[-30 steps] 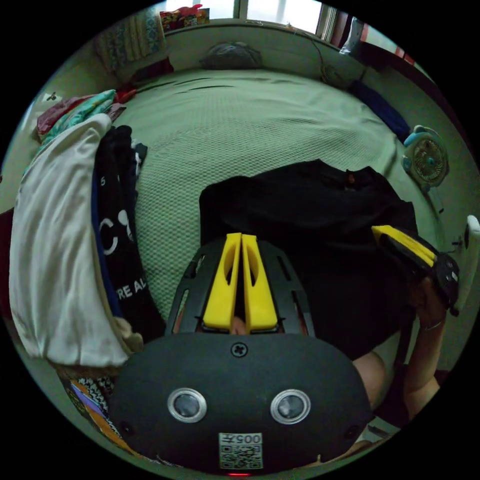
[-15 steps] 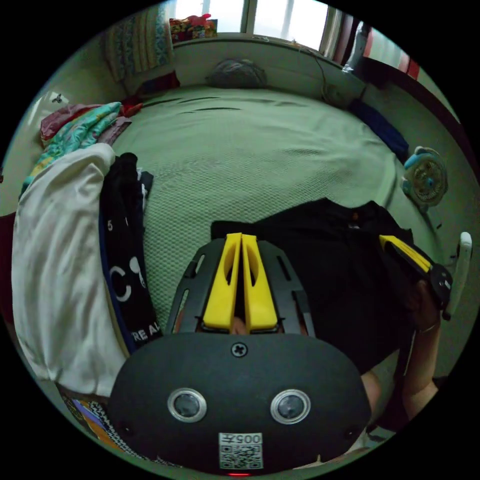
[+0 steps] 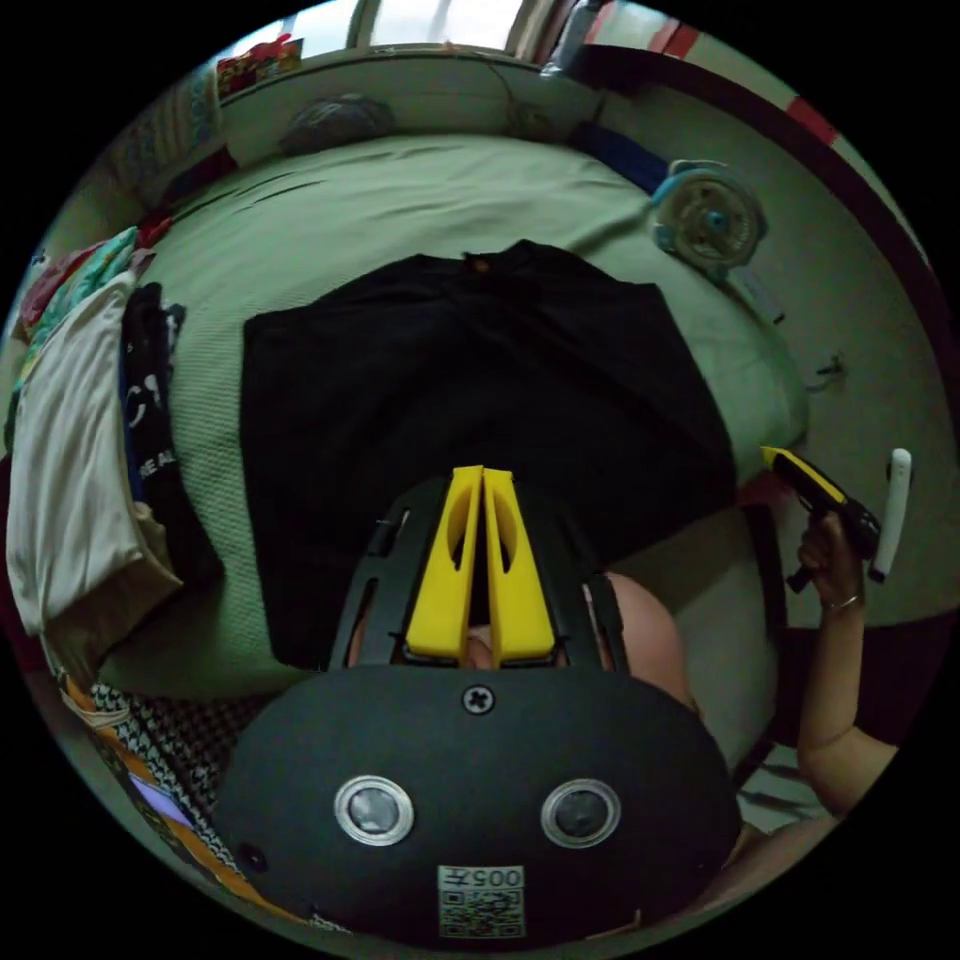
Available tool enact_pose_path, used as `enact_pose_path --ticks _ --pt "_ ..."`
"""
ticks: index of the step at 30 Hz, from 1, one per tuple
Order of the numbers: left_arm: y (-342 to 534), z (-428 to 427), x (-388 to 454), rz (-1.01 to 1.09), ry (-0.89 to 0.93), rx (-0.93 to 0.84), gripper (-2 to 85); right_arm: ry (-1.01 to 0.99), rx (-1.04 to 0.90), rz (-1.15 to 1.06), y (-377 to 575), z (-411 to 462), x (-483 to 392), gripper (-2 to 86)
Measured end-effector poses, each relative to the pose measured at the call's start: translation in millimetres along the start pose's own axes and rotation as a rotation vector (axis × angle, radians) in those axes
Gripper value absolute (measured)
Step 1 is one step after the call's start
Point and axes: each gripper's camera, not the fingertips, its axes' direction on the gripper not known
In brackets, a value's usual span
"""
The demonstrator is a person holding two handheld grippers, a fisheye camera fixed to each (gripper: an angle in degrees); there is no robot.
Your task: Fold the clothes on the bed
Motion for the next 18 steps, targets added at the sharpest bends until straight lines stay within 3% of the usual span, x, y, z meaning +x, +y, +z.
enact_pose_path --ticks 10,18 --pt "6 45 244 0.377 0.053 0.004 9.4 -0.039 0.020 0.091 40 -27 82 -1.0" --pt "3 110 340 0.355 -0.083 -0.021 13.7 -0.078 -0.001 0.109 53 -25 119 -1.0"
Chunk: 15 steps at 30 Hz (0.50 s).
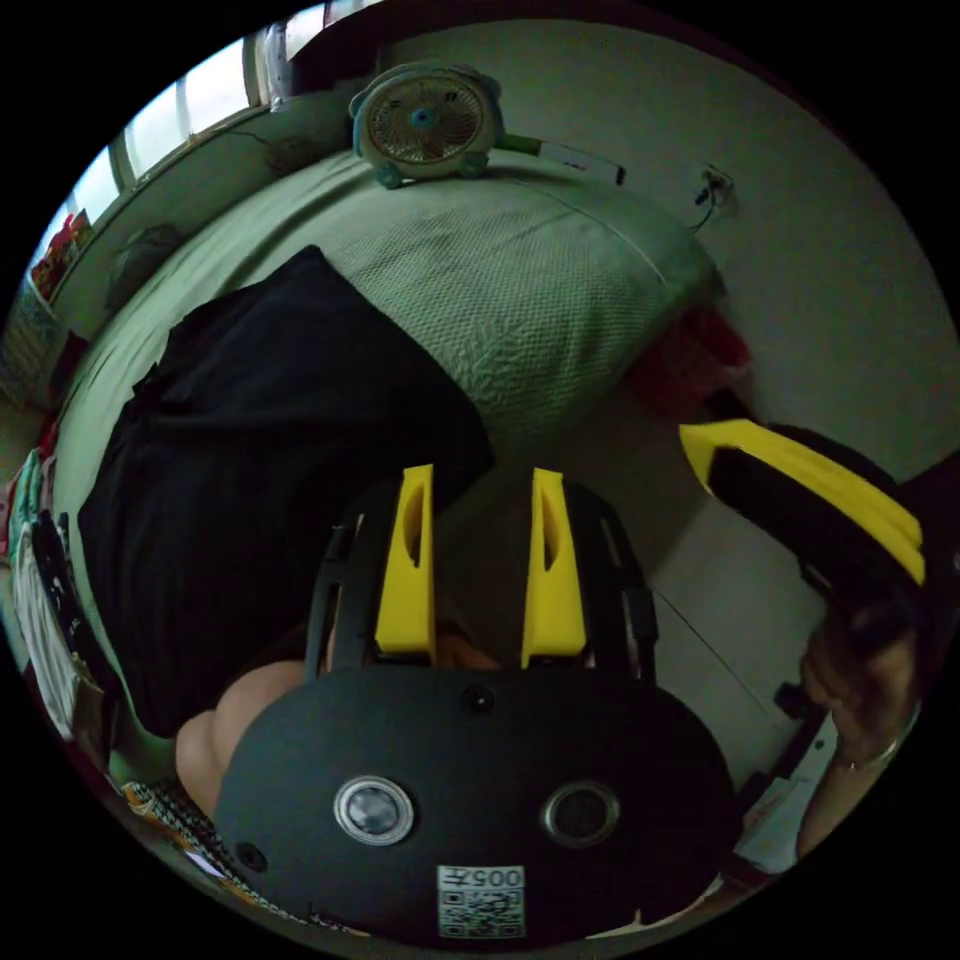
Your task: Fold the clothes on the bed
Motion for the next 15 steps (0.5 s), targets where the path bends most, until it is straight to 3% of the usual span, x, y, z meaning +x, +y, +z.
enact_pose_path --ticks 4,8,15 --pt "-11 18 13 -0.071 -0.112 -0.017 9.4 -0.028 -0.031 0.022 -8 11 18 -1.0" --pt "-14 17 21 -0.032 -0.110 -0.047 6.9 -0.058 -0.037 0.013 -28 19 29 -1.0" --pt "0 -16 -20 -0.136 0.189 0.002 5.3 -0.022 -0.014 -0.113 -107 29 25 -0.6"
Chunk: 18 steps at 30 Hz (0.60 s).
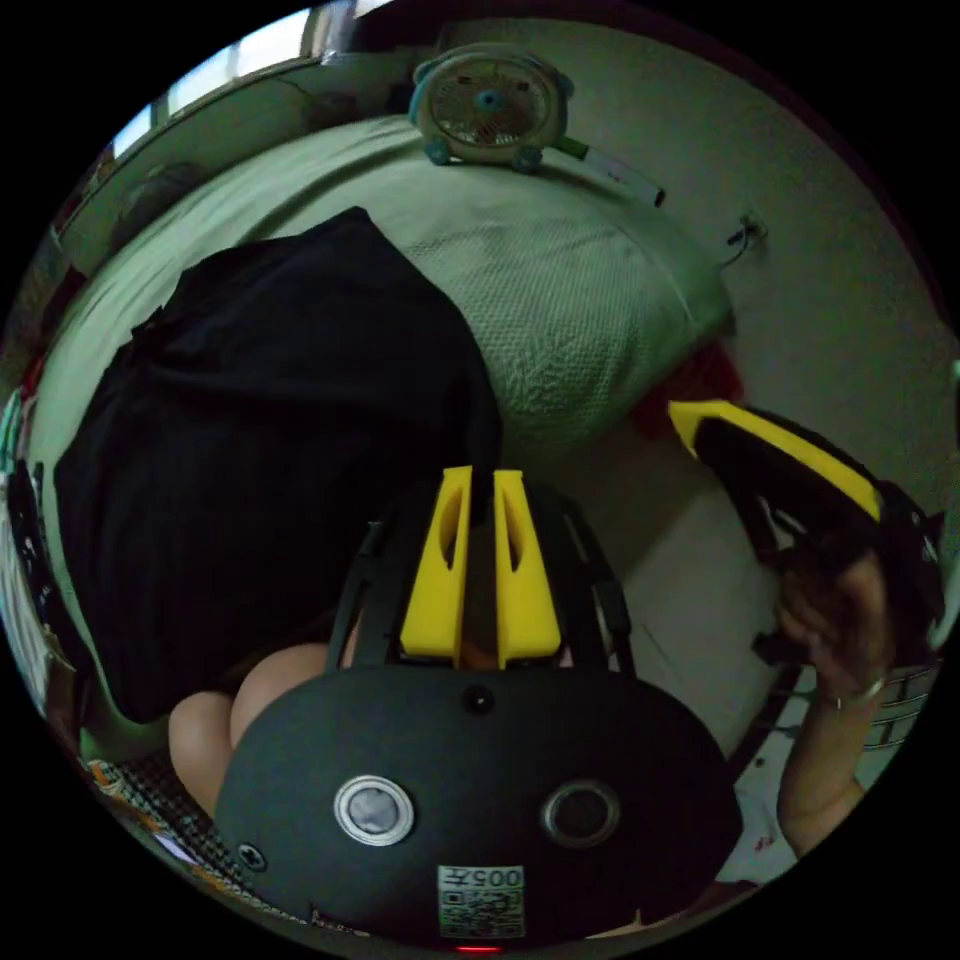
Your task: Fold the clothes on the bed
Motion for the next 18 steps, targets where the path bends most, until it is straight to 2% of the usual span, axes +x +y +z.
enact_pose_path --ticks 3,7,11,18 --pt "11 -15 -19 -0.052 0.067 0.046 5.2 -0.015 0.012 -0.048 -51 7 -4 0.4" --pt "23 -28 -36 -0.072 0.078 0.083 5.1 -0.130 -0.047 -0.071 -121 37 -8 6.3" --pt "31 -32 -49 -0.080 0.107 0.090 5.2 -0.279 -0.139 -0.004 -174 84 -3 7.7" --pt "52 -42 -77 -0.088 0.135 0.095 5.3 -0.371 -0.200 0.159 -225 139 17 7.0"
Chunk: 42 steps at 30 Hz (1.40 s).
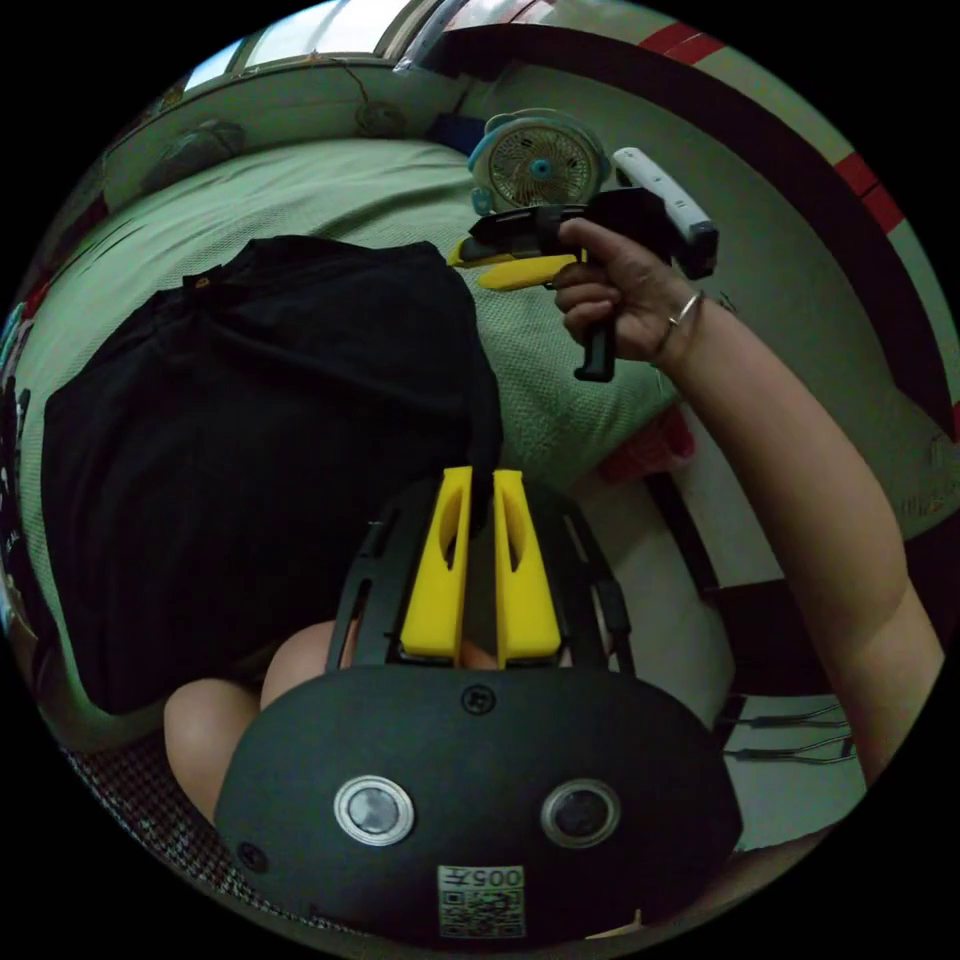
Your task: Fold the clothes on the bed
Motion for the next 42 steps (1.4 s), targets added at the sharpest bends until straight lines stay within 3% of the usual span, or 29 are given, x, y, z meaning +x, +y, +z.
enact_pose_path --ticks 11,21,30,42 --pt "33 -40 -53 0.039 0.023 0.014 5.1 0.012 -0.056 0.053 -55 43 -3 5.2" --pt "80 -94 -120 0.030 0.072 0.026 4.9 -0.074 0.051 0.112 -63 39 -37 -0.6" --pt "140 -168 -185 -0.002 0.082 0.095 4.9 -0.021 0.097 -0.002 -57 27 -140 -0.9" --pt "251 -292 -310 -0.155 0.013 0.252 4.8 0.068 0.105 -0.262 -28 65 -365 -0.8"
